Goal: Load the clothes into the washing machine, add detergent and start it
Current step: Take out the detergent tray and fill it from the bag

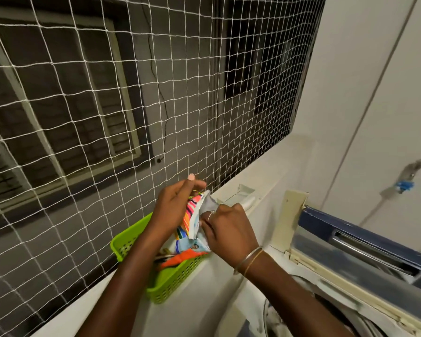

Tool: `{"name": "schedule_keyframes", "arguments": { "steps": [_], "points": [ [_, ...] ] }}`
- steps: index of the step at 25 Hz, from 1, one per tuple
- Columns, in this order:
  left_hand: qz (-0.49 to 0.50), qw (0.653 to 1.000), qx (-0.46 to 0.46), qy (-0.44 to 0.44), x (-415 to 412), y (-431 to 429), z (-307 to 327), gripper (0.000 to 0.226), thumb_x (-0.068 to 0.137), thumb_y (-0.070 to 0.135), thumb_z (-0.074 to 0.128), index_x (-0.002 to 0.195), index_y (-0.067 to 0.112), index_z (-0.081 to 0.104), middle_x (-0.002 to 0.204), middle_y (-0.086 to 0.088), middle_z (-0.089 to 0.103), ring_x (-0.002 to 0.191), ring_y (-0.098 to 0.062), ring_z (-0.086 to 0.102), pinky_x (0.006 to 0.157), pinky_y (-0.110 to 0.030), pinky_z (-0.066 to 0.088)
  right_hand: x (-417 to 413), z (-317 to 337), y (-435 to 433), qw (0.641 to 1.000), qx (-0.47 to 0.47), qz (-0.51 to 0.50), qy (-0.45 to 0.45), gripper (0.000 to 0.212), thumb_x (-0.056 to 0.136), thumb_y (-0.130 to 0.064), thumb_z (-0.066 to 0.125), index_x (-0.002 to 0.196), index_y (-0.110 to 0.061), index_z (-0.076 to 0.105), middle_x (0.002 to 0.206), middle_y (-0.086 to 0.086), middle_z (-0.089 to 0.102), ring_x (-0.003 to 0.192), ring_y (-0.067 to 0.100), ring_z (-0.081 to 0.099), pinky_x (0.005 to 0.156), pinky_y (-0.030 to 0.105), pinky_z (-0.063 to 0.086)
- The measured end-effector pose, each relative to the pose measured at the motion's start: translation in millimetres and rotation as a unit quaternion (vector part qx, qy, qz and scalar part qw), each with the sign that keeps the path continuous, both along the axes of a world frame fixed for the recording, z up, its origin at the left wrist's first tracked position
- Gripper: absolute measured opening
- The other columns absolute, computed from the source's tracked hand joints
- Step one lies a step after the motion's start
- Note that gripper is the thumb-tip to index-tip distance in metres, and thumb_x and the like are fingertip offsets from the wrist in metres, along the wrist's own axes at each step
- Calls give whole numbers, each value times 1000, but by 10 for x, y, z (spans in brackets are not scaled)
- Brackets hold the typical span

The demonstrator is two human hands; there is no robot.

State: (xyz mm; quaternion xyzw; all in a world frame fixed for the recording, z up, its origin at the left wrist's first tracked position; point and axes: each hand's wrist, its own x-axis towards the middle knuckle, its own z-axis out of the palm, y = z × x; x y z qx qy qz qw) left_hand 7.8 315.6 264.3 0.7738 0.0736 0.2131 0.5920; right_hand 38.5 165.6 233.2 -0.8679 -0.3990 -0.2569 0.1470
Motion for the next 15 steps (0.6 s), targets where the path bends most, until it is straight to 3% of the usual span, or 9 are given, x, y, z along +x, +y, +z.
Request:
{"name": "schedule_keyframes", "arguments": {
  "steps": [6, 11, 13, 15],
  "points": [
    [-6, 1000, 13, -12, -11, 19, -37, 50, 97, 62, 39, 97, 30, 77, 97, 6, 77, 94, -15, 73, 95, -50, 54, -54, -83, 19, 996, 48, 52, 58, 29, 89, -30, 50, 63, -24, 60, 56, -4, 57, 55, 17, 52, 64, 29, 33],
    [-6, 999, -15, -31, -42, 11, -26, 45, 102, 51, 42, 94, 26, 78, 87, 1, 77, 86, -17, 73, 88, -41, 57, -109, -55, -39, 980, 102, 62, 159, 27, 91, -29, 50, 78, -26, 73, 72, -7, 69, 68, 11, 51, 73, 29, 31],
    [-15, 999, -30, -37, -57, 39, -22, 46, 102, 49, 41, 97, 21, 78, 88, -3, 77, 88, -19, 74, 87, -38, 56, -62, 10, -66, 982, 119, 41, 144, 23, 91, -30, 53, 83, -29, 75, 76, -8, 70, 76, 10, 54, 77, 31, 34],
    [-21, 998, -39, -39, -75, 56, -12, 46, 102, 47, 41, 99, 18, 76, 92, -4, 77, 90, -19, 74, 88, -37, 57, -12, 57, -52, 995, 66, 17, 78, 21, 92, -35, 54, 89, -31, 74, 73, -7, 66, 78, 12, 56, 76, 34, 37]
  ]
}}
